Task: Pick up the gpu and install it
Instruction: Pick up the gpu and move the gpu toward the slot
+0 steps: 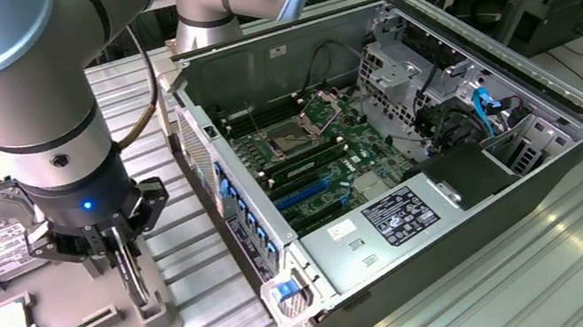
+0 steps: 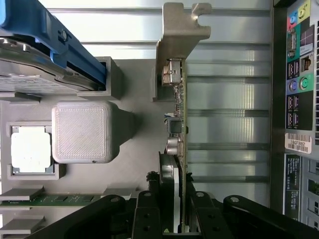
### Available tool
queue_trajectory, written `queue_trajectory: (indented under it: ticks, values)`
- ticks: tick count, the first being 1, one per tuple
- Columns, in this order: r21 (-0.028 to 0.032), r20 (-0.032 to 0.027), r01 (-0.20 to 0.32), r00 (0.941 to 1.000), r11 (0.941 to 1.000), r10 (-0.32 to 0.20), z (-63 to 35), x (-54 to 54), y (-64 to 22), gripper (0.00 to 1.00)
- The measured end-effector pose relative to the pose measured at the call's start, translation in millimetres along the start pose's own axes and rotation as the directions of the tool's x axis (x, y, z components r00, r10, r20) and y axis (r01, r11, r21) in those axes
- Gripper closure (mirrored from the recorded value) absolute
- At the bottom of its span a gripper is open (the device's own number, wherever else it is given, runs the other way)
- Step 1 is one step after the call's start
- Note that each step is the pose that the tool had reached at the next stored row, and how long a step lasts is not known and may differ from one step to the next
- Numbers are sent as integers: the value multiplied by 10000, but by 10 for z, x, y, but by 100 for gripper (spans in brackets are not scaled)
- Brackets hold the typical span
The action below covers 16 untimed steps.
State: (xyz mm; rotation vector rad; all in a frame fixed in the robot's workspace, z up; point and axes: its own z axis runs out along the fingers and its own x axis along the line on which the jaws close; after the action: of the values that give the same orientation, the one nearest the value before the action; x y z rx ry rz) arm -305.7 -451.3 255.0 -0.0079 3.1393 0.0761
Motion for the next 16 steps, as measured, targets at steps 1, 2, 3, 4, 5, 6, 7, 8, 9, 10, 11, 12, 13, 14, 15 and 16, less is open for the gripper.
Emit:
queue_trajectory:
  ticks: [1, 2, 3, 4, 5, 6, 7, 8, 9, 10, 11, 12, 13, 14, 15, 16]
  values:
    - [-1, 0, 1, 10000, 10000, -1, -8, 0, 0, 72]
    - [-3, 1, 1, 10000, 10000, -1, -17, 0, 1, 72]
    - [-5, 0, 1, 10000, 10000, -1, -26, 0, 1, 72]
    - [-5, 0, 2, 10000, 10000, -2, -33, 0, 1, 72]
    - [-6, -1, 3, 10000, 10000, -3, -41, 0, 2, 72]
    - [-9, 0, 3, 10000, 10000, -3, -48, 0, 2, 72]
    - [-10, 0, 3, 10000, 10000, -3, -56, 0, 2, 72]
    - [-12, 0, 4, 10000, 10000, -4, -65, 0, 3, 72]
    - [-12, 0, 5, 10000, 10000, -5, -73, 0, 3, 72]
    - [-13, 0, 6, 10000, 10000, -6, -84, 0, 4, 72]
    - [-13, 0, 6, 10000, 10000, -6, -93, 0, 4, 72]
    - [-14, 0, 7, 10000, 10000, -7, -101, 0, 5, 72]
    - [-14, 0, 8, 10000, 10000, -8, -109, 0, 5, 72]
    - [-16, 0, 9, 10000, 10000, -9, -119, 0, 6, 72]
    - [-18, 0, 10, 10000, 10000, -10, -129, 0, 6, 72]
    - [-18, -1, 11, 10000, 10000, -11, -144, 0, 7, 72]
